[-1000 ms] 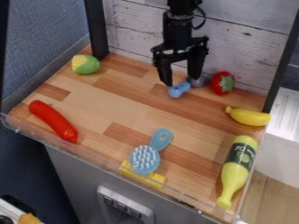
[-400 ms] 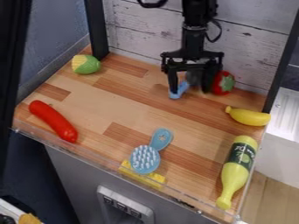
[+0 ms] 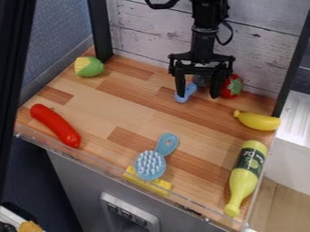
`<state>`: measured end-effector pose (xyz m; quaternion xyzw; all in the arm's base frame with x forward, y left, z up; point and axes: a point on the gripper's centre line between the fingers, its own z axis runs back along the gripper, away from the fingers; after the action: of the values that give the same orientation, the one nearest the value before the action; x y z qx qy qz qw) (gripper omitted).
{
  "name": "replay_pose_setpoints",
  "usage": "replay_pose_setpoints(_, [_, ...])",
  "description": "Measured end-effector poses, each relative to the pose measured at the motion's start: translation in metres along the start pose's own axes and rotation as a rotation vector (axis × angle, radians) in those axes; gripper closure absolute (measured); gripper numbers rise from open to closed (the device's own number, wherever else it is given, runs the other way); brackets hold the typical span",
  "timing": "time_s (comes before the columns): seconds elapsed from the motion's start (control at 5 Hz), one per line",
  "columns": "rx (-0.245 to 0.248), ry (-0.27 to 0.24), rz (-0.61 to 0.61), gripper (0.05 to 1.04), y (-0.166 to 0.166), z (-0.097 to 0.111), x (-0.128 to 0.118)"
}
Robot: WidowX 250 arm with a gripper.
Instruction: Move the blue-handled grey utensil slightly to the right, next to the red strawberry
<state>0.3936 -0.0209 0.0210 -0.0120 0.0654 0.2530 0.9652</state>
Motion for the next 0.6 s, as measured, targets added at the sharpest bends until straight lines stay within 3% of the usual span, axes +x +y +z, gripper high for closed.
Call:
replay_pose_setpoints(0.4, [-0.026, -0.018, 0.213, 0.084, -0.0089, -0.0035, -0.0048])
replay_pose_setpoints(0.6, [-0.033, -0.022, 0.263, 0.084, -0.0084, -0.0045, -0.0062])
